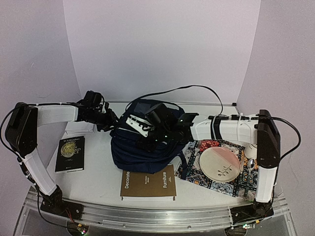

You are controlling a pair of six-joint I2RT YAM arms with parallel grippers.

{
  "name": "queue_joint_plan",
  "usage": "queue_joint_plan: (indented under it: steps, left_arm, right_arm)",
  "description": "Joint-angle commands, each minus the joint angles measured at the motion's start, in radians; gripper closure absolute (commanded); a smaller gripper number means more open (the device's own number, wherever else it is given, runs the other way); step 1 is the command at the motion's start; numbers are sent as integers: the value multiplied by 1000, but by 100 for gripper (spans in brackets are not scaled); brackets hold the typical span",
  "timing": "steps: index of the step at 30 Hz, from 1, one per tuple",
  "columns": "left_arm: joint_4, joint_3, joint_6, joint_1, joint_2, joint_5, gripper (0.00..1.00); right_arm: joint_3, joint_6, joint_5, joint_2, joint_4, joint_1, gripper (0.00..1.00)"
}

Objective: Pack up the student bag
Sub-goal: Hold the upper front pocket of the student bag.

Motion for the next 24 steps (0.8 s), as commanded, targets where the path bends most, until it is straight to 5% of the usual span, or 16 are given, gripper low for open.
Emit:
queue_joint_plan:
  steps: [1,6,11,16,24]
  left_arm:
    - [18,46,11,3,-6,15,65]
    - [18,31,12,3,-56,9,65]
    - [19,18,23,21,-77,18,64]
    - [18,5,32,35,-85,37,63]
    - [18,16,58,37,-38,71,64]
  right_arm:
    - [51,-23,24,48,-9,-3,46]
    - [49,-62,113,73,-18,-4,49]
    - [26,-69,138,64,-17,-33,82]
    - [-1,-106,123,39,9,-48,100]
    - [-77,-245,41,-14,128,-63,100]
